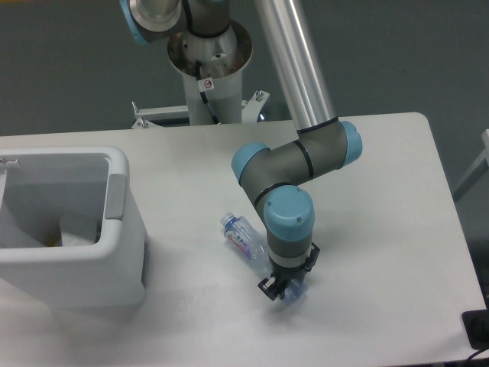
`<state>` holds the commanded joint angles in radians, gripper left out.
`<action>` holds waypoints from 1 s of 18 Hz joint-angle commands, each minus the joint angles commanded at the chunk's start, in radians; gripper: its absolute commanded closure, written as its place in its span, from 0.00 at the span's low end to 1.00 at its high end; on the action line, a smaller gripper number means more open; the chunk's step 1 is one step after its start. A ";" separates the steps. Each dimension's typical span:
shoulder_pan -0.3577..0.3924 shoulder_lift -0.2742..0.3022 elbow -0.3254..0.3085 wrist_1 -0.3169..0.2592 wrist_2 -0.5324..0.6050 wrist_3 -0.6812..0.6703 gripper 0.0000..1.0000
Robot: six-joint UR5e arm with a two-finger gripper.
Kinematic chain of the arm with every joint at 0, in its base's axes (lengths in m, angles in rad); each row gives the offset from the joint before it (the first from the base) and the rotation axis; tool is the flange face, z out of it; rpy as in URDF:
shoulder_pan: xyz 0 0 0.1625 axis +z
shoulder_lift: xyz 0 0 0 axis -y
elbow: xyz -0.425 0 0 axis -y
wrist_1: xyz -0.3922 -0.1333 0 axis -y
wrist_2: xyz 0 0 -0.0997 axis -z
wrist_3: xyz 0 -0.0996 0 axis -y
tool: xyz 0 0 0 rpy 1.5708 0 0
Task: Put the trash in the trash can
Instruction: 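Rotate the gripper along the bottle and close on its body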
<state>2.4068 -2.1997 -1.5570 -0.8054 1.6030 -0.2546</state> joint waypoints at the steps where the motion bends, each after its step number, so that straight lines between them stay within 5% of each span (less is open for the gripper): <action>1: 0.000 0.002 0.000 -0.002 0.000 0.003 0.43; 8: 0.002 0.043 0.031 -0.002 -0.005 0.014 0.43; 13: 0.014 0.132 0.080 0.015 -0.020 0.040 0.43; 18: 0.032 0.196 0.207 0.071 -0.231 0.032 0.43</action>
<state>2.4390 -2.0035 -1.3503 -0.7348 1.3719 -0.2224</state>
